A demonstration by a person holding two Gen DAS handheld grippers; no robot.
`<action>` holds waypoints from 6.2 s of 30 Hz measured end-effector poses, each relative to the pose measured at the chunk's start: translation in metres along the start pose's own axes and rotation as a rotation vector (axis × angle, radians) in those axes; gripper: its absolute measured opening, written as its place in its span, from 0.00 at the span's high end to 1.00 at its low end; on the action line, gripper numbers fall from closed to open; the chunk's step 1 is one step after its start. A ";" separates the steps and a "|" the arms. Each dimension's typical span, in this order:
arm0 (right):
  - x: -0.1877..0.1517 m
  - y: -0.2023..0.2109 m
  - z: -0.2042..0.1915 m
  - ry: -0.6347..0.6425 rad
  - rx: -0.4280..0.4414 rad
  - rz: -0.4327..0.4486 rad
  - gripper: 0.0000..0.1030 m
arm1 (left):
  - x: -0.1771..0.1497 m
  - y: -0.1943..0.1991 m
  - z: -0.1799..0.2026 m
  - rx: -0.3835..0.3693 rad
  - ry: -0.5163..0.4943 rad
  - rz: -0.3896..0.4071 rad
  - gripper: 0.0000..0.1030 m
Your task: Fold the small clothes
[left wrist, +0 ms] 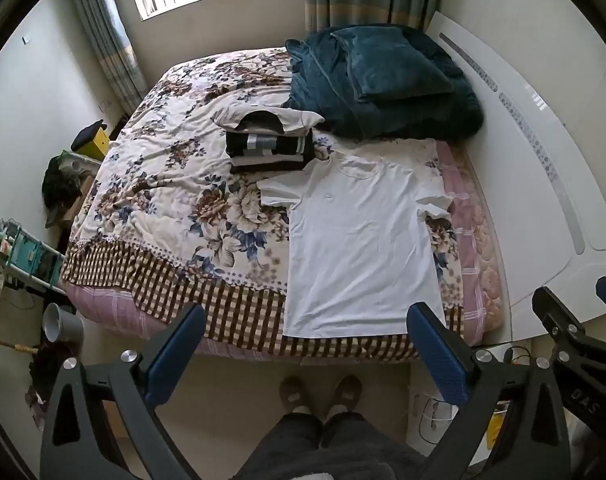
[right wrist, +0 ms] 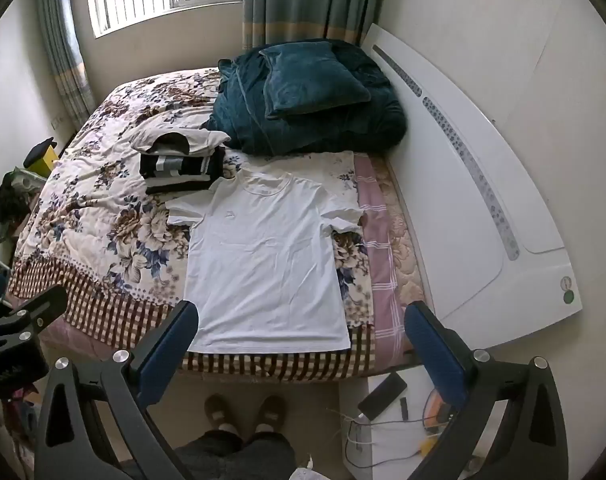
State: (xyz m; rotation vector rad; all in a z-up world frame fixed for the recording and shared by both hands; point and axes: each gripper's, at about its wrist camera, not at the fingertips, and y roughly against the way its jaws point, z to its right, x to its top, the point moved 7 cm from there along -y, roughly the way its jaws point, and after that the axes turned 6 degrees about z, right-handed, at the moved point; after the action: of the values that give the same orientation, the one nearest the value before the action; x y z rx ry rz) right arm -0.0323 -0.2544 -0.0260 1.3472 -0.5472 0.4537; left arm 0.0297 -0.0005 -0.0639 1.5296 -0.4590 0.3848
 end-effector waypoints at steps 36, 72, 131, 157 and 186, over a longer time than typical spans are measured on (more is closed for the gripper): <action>0.008 0.019 -0.004 0.000 0.016 0.014 0.00 | 0.001 0.000 0.000 0.003 0.002 0.027 0.01; 0.015 0.033 -0.004 0.006 0.019 0.024 0.00 | 0.029 0.022 0.004 -0.001 0.003 0.043 0.01; -0.020 -0.721 0.175 -0.677 -0.106 -0.317 0.00 | 0.108 -0.601 0.084 0.182 0.013 -0.221 0.00; 0.058 -0.809 -0.076 0.058 -0.144 0.028 0.93 | 0.044 -0.605 -0.006 0.219 0.136 -0.297 0.00; -0.076 -0.796 -0.108 -0.115 -0.097 -0.325 0.45 | 0.092 -0.670 -0.132 0.010 0.779 -0.017 0.95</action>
State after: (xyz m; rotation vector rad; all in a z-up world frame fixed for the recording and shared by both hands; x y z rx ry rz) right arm 0.3967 -0.2832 -0.7088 1.3444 -0.4282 0.0839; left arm 0.4577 0.1194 -0.5907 1.2680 0.1684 0.9173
